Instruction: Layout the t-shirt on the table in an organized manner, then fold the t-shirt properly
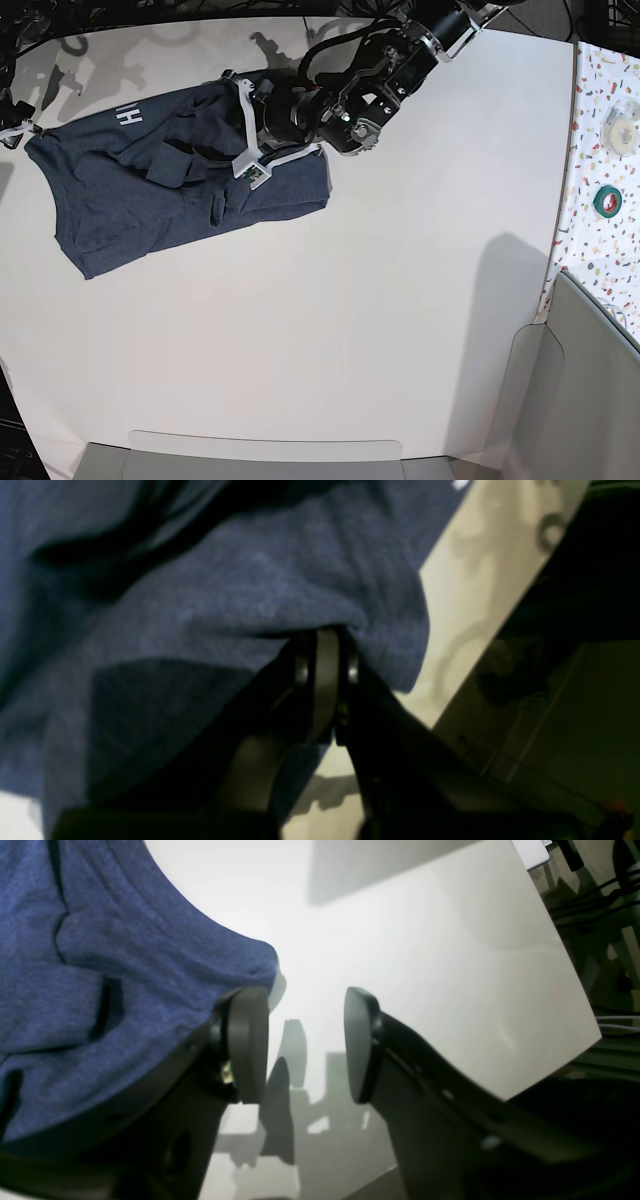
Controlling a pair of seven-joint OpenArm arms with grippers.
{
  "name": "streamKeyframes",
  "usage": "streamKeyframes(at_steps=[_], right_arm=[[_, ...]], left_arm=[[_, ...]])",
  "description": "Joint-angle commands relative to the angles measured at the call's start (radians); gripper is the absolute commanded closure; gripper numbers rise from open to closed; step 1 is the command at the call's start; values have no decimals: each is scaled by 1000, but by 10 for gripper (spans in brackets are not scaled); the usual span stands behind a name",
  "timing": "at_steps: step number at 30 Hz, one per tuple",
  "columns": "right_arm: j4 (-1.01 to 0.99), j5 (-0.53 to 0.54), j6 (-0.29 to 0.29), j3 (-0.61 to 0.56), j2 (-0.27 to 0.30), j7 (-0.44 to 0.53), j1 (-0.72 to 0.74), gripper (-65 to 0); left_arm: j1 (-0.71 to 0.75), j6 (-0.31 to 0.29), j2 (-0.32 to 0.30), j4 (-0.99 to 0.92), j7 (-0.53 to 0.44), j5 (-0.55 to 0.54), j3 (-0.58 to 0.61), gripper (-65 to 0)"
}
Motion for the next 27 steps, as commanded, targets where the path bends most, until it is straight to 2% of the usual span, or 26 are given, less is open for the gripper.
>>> streamKeyframes(at_steps=[1, 5, 11, 15, 18, 20, 23, 27], right_arm=[[16, 6, 3, 5, 20, 17, 4, -249], [16, 6, 3, 5, 20, 17, 4, -249], [16, 6, 3, 5, 20, 17, 4, -249], [15, 6, 3, 5, 18, 17, 4, -249], [15, 6, 3, 5, 18, 19, 4, -249], [15, 6, 3, 5, 18, 20, 4, -249], [15, 6, 3, 5, 18, 20, 4, -249], [15, 6, 3, 5, 10, 20, 4, -249]], left_arm=[[-35, -8, 22, 18, -17, -16, 22, -17], [-88, -8, 60, -1, -22, -16, 105, -17], [-125, -10, 129, -87, -33, -15, 124, -17], [-150, -10, 135, -74, -48, -18, 117, -17], [-154, -2, 132, 47, -42, -16, 80, -17], [-153, 1, 108, 121, -39, -21, 20, -17], [-143, 2, -7, 147, -63, -52, -66, -16], [-39, -2, -121, 208, -108, -47, -198, -16]])
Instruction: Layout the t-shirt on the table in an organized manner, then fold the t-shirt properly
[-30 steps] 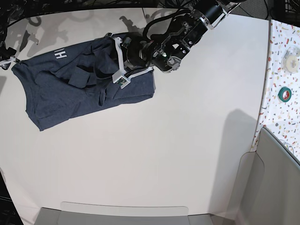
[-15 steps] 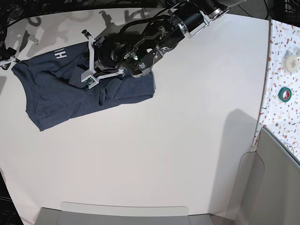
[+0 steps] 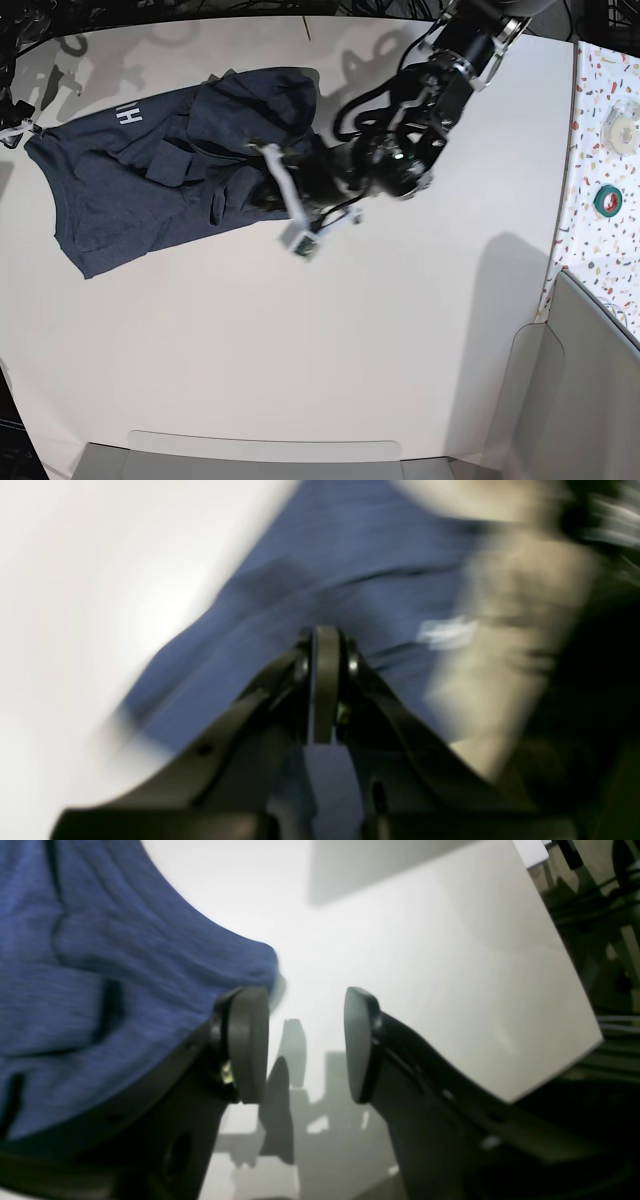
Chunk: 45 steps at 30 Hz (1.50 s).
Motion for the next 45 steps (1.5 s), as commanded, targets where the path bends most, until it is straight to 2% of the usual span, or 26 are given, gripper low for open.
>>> streamKeyframes(at_steps=[1, 7, 12, 17, 22, 34, 42, 45], right_arm=[[15, 6, 3, 5, 8, 18, -1, -249], [15, 6, 3, 3, -1, 18, 8, -249], [15, 6, 3, -32, 1, 18, 8, -249], [13, 6, 3, -44, -2, 18, 8, -249], [13, 6, 3, -44, -2, 18, 8, -249], [13, 6, 3, -44, -2, 18, 8, -249], [13, 6, 3, -44, -2, 18, 8, -249], [13, 6, 3, -44, -1, 18, 8, -249]], left_arm=[[-5, -13, -3, 40, -27, -32, -21, -16], [87, -13, -107, 46, -35, -32, -104, -16], [156, -13, -133, 48, -81, -32, -103, -16], [204, -17, -110, 48, -96, -32, -93, -16], [196, -11, -104, 48, -105, -19, -6, -16], [193, -13, -15, 46, -104, 211, 163, -16], [174, -21, -23, 46, -105, 218, 316, -15], [127, -21, -55, 46, -101, 218, 399, -14]])
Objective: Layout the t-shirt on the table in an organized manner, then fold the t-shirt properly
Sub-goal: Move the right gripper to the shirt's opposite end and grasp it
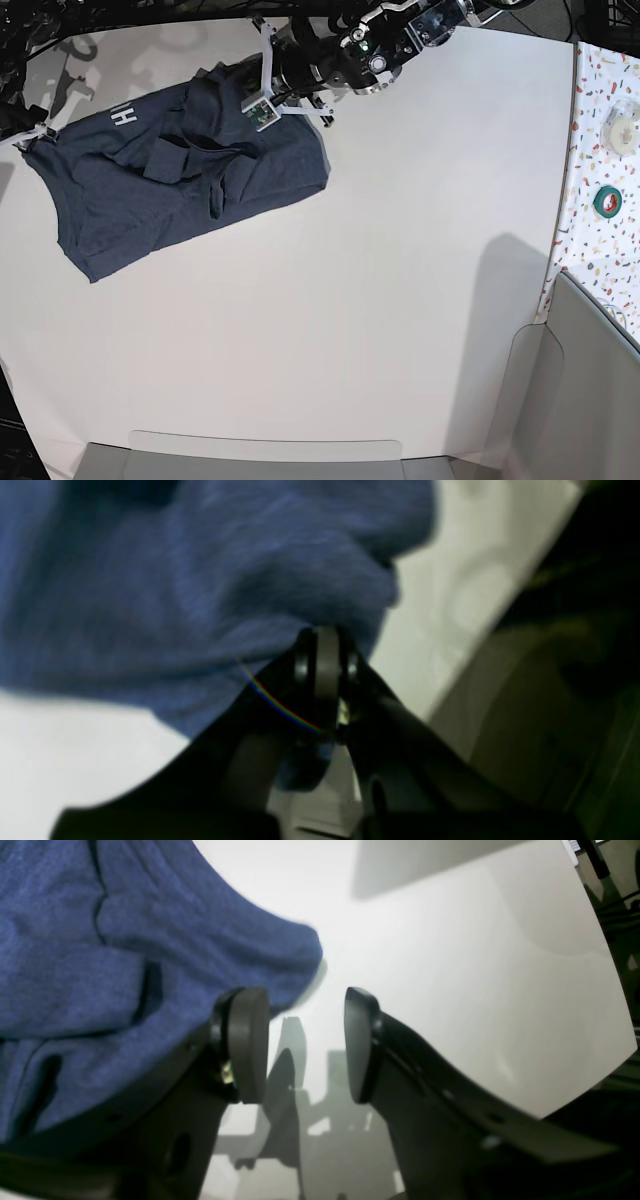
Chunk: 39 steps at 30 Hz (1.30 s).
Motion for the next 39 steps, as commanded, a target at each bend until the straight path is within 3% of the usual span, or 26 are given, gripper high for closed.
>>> streamKeyframes(at_steps=[1, 5, 9, 11, 18, 23, 31, 39], right_arm=[[13, 7, 3, 4, 18, 17, 4, -249], [18, 7, 8, 1, 17, 15, 4, -249], [60, 44, 109, -65, 21, 11, -17, -250], [102, 87, 123, -91, 17, 11, -50, -250], [149, 343, 123, -225, 17, 11, -108, -250], [199, 456, 121, -287, 17, 11, -155, -250], [201, 694, 118, -295, -3, 11, -244, -250], [201, 725, 97, -334, -84, 11, -324, -250]], left_arm=[[-24, 5, -11, 17, -12, 1, 16, -14], [-47, 9, -16, 17, -8, 1, 24, -15], [-48, 9, -14, 17, -6, 1, 20, -16], [-48, 9, -13, 16, -6, 1, 20, -16], [-41, 11, -13, 14, -8, 1, -69, -16], [-47, 11, -13, 10, -8, 1, -76, -16], [-45, 11, -10, -42, -20, 1, -75, -16], [-47, 11, -10, -42, -20, 1, -76, -16]])
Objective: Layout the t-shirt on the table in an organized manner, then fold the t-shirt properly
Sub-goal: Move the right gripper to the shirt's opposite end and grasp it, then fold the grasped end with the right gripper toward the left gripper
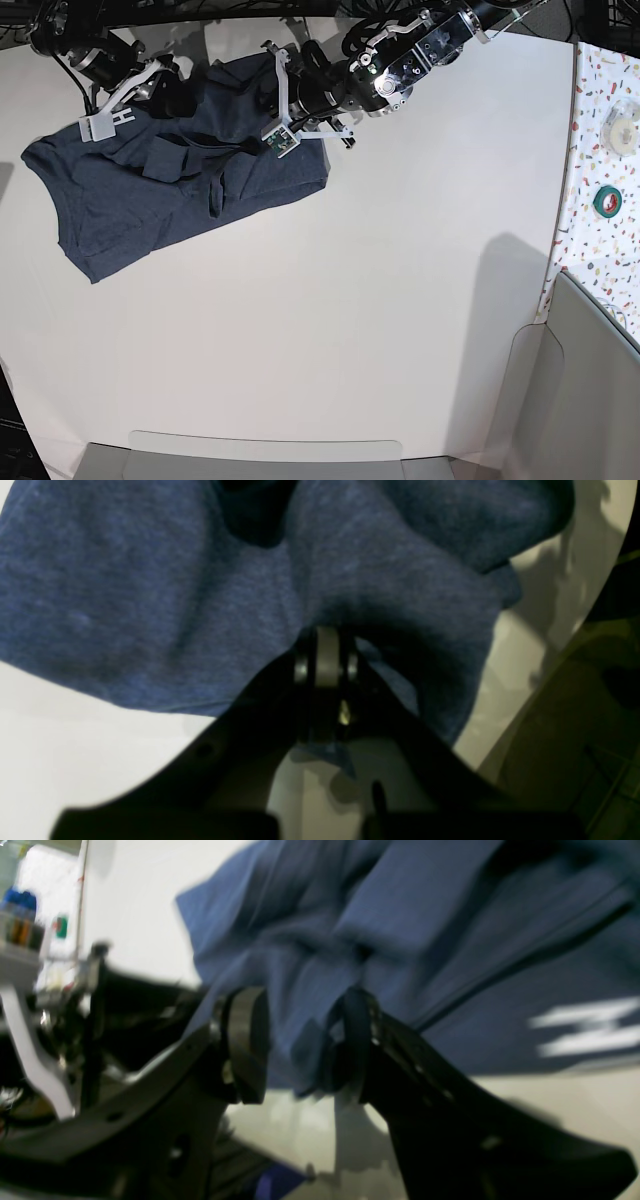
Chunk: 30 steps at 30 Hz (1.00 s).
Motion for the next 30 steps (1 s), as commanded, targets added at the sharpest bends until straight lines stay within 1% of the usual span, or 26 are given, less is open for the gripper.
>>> streamKeyframes(at_steps=[1, 3, 6, 10, 14, 19, 22, 26, 28, 30], right_arm=[[17, 20, -32, 1, 13, 25, 1, -250], [15, 20, -70, 1, 12, 25, 1, -250], [14, 20, -96, 3, 1, 26, 10, -250], [9, 15, -98, 3, 1, 26, 19, -249], [8, -28, -98, -1, -1, 25, 22, -247], [6, -54, -98, -54, -1, 25, 16, -246], [-12, -91, -104, -108, -1, 25, 19, -246], [-55, -103, -104, -134, -1, 25, 22, -244], [-57, -106, -104, -132, -1, 25, 22, -215], [-57, -106, -104, -128, 2, 25, 24, -170]], left_arm=[[-8, -2, 3, 16, -21, -5, -3, -16], [-8, -2, 3, 16, -21, -5, -3, -16], [-6, -2, 3, 16, -21, -5, -3, -16], [-3, -2, 3, 16, -21, -5, -3, -16], [-2, -2, 3, 16, -21, -5, -3, -16], [-2, -2, 3, 16, -21, -5, -3, -16], [0, -2, 3, 18, -21, -5, -3, -16], [0, -2, 3, 19, -21, -5, -3, -16], [0, -2, 3, 19, -21, -5, -3, -16], [0, -2, 3, 19, -21, -5, -3, -16]])
